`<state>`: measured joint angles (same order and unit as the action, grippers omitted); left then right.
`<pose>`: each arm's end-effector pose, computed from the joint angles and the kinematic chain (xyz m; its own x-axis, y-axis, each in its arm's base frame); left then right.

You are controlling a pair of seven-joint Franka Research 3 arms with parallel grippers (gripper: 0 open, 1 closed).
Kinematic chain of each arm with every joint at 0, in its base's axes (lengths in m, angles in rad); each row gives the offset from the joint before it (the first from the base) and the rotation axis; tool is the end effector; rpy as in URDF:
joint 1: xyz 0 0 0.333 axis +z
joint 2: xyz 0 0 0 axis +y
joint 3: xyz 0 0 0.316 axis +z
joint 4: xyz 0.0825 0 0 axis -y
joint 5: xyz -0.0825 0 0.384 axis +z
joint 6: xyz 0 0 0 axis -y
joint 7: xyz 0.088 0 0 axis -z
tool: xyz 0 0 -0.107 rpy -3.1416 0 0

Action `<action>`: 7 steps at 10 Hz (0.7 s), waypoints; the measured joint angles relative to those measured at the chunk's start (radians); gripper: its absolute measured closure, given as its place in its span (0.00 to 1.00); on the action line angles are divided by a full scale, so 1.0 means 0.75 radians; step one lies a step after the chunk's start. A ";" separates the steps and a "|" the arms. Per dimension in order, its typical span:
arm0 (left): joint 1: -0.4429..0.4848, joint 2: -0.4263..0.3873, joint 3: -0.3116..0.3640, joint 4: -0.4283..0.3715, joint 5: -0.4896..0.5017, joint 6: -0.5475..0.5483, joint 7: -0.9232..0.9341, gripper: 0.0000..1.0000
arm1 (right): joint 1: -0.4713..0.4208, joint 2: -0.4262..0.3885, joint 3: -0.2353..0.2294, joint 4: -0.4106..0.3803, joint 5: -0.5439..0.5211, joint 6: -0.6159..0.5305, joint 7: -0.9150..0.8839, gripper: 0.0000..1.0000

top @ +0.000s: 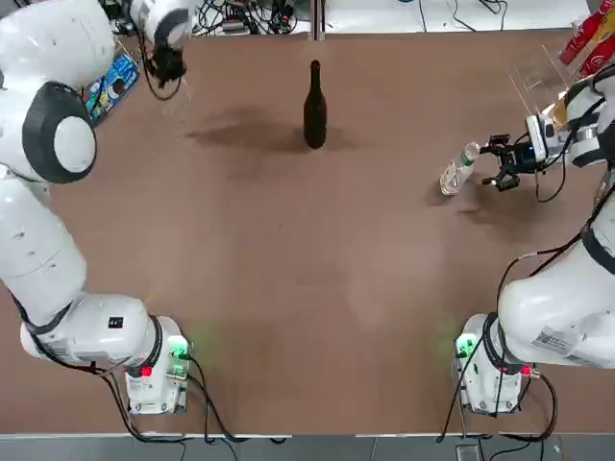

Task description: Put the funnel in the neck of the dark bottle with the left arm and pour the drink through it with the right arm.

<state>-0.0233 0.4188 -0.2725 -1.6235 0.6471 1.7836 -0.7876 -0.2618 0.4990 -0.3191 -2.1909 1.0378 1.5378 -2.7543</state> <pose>0.6398 -0.1198 0.3797 0.9611 0.2426 0.1320 0.2758 -0.8175 -0.5056 0.4257 -0.1767 0.1586 0.0596 0.3271 0.9431 0.9979 -0.0434 -0.0480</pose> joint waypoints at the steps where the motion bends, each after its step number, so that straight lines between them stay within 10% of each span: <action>1: 0.001 -0.028 -0.042 0.097 -0.076 -0.037 0.033 0.96 | 0.000 0.023 0.000 0.007 0.015 -0.003 -0.010 0.00; 7: 0.003 -0.161 -0.317 0.347 -0.408 -0.057 -0.021 0.96 | 0.001 0.139 0.009 0.041 0.092 -0.065 -0.055 0.00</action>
<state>-0.0211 0.2981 -0.5106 -1.3629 0.3414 1.7409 -0.8037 -0.2613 0.6031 -0.3120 -2.1599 1.1067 1.4888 -2.7957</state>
